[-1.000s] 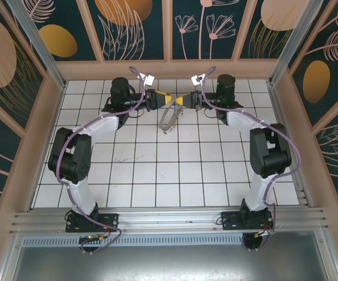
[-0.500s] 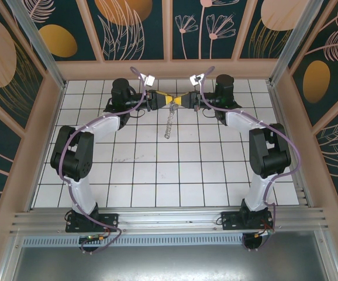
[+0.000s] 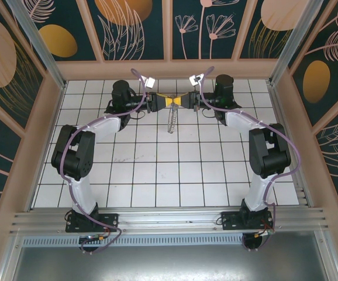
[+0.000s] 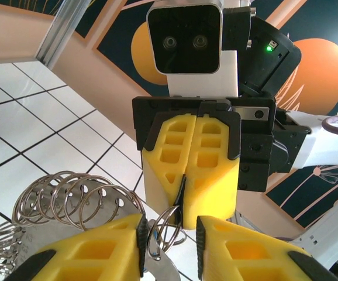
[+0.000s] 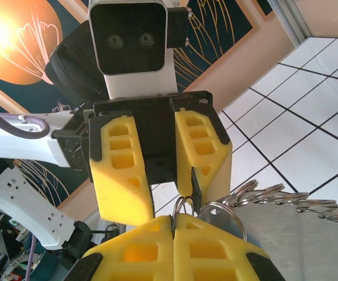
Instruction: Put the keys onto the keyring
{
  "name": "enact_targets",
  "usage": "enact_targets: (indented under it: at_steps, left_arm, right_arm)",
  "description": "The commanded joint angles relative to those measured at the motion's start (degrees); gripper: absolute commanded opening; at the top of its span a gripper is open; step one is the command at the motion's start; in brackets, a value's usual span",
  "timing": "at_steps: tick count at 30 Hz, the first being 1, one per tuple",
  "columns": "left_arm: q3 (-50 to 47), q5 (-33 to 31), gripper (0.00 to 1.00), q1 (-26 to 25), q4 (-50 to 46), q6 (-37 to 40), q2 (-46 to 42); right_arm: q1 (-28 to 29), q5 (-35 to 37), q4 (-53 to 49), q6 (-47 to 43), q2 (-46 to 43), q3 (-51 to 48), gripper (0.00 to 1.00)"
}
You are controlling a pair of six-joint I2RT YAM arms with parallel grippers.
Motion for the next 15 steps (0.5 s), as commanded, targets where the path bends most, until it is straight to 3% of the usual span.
enact_targets:
  at_steps: [1, 15]
  left_arm:
    - [-0.5, 2.2, 0.26, 0.1, 4.4, -1.1, 0.5]
    - [-0.3, 3.6, 0.14, -0.7, 6.3, -2.1, 0.2]
  right_arm:
    - [0.2, -1.1, 3.4, 0.4, -1.4, 1.1, 0.00]
    - [0.3, -0.8, 3.7, 0.9, -0.9, 1.4, 0.00]
